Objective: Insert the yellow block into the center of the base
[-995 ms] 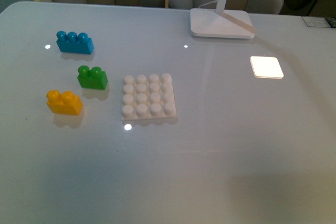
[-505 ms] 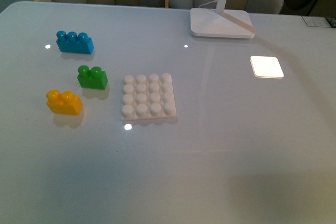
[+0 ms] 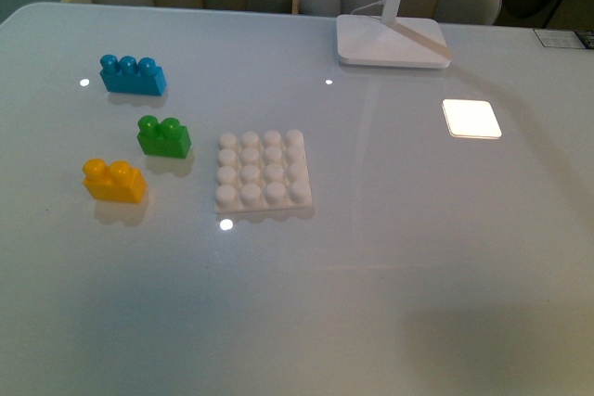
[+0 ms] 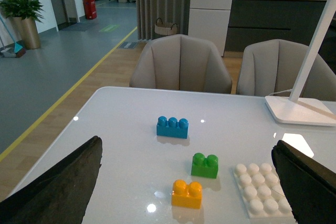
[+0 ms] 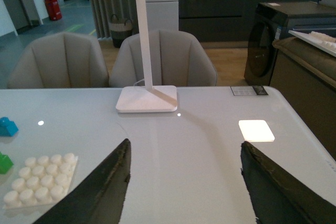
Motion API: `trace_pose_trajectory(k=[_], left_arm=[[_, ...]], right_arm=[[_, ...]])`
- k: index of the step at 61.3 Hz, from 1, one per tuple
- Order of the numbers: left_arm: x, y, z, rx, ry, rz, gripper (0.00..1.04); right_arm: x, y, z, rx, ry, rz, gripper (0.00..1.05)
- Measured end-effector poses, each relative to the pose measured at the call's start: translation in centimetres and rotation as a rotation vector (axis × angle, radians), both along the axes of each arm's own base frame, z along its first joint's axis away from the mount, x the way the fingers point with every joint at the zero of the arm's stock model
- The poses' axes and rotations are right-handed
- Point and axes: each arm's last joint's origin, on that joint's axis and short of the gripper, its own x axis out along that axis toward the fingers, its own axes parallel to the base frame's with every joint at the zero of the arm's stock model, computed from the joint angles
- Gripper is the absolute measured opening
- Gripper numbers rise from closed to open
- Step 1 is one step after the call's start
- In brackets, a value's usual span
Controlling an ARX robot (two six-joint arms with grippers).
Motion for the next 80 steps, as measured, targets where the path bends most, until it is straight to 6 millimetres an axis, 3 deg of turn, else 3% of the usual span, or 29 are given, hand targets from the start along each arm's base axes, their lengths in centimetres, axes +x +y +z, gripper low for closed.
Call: trace_pose_trajectory(k=[10,23,31,35,53,80], left_arm=[[0.0,0.0,0.0,0.0,0.0,0.0,0.97],[0.0,0.0,0.0,-0.001,0.011,-0.003,0.97],[0.4,-0.3,0.2,-0.048,0.531,-0.014,0.97],[1.0,-0.5,-0.1,-0.048,0.63,-0.011,0.97],[6.0,-2.7,0.8,-0.029,0.583,-0.01,0.97],[13.7,-7.6,-3.0,-0.124,0.655,-0.038,0.97]], right_arm=[[0.0,0.0,0.0,0.0,0.0,0.0,0.97],[0.0,0.0,0.0,0.0,0.0,0.0,0.96],[0.0,0.0,0.0,0.0,0.0,0.001,0.96],[0.0,0.0,0.0,0.0,0.0,0.0,0.96],[0.0,0.0,0.0,0.0,0.0,0.0,0.96],[0.0,0.0,0.0,0.0,0.0,0.0,0.96]])
